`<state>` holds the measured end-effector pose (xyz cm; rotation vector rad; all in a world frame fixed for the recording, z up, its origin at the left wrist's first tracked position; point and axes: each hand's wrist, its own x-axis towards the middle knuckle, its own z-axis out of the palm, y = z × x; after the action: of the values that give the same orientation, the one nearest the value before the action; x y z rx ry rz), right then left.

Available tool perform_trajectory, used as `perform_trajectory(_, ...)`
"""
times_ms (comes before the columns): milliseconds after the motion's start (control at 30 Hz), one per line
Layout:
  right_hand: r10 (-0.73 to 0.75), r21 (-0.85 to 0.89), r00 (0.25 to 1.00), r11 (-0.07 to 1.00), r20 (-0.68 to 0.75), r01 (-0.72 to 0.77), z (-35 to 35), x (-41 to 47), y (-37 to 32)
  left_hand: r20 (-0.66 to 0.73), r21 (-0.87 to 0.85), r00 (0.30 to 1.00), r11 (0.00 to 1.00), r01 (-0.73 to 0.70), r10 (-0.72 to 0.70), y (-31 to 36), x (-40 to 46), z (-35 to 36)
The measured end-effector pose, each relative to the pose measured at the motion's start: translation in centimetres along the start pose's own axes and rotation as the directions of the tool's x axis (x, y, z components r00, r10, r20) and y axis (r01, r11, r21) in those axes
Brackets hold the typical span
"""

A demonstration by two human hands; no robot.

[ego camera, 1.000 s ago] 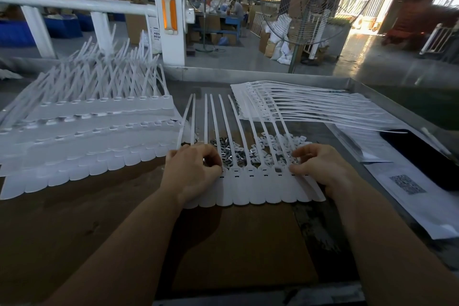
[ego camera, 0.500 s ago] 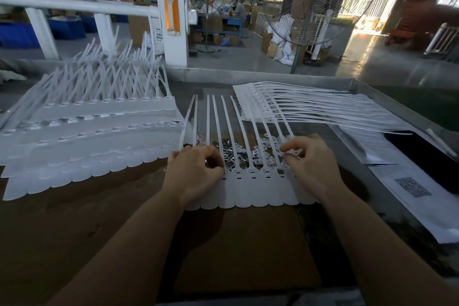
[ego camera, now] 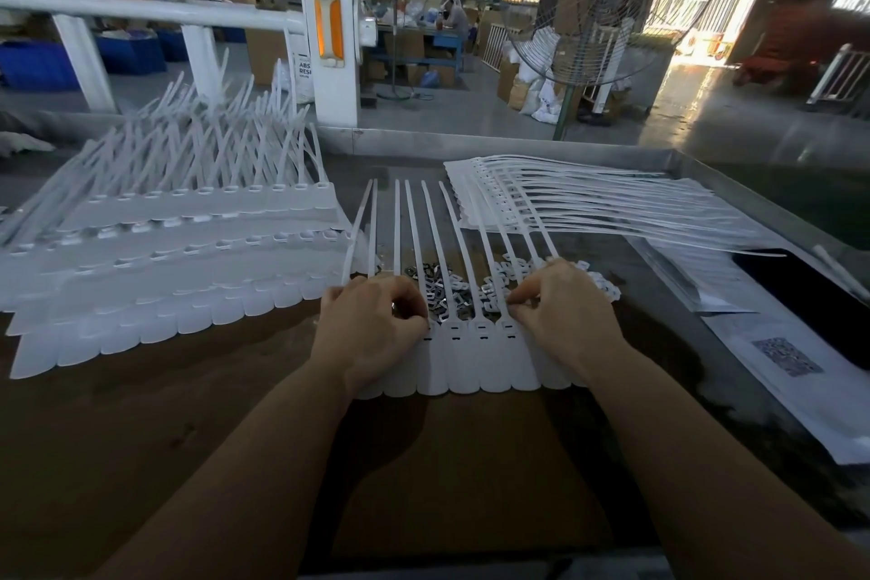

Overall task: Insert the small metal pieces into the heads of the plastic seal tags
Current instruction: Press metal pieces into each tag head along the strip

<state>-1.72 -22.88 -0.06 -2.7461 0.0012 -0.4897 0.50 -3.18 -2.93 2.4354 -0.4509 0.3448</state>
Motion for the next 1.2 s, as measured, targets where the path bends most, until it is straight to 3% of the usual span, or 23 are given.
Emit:
perform_trajectory(200,0.039,0.086,0.998,0.996,-0.044,-0.035,0.1,0.0,0.0,-0.005,-0.011,1.000,1.000,0.005,-0.005,0.2,-0.1,-0.3)
perform_trajectory(367,0.110,0.210,0.978,0.975,-0.179,-0.071,-0.7,-0.7,0.9,-0.009,-0.015,1.000,1.000,-0.005,0.005,0.4,-0.2,-0.4)
perform_trajectory(633,0.202,0.211,0.933,0.967,-0.297,-0.142,-1.0,-1.7,4.1,-0.027,-0.015,1.000,1.000,-0.001,0.001,0.5,-0.3,-0.5)
perform_trajectory(833,0.310,0.395,0.920,0.897,-0.241,-0.199,-0.9,-2.2,5.0,-0.034,-0.011,0.999,1.000,0.011,-0.012,0.7,-0.4,-0.4)
perform_trajectory(1200,0.384,0.529,0.899,0.818,-0.210,-0.226,-1.0,-2.4,5.5,-0.031,-0.013,0.999,1.000,0.013,-0.014,0.9,-0.3,-0.6)
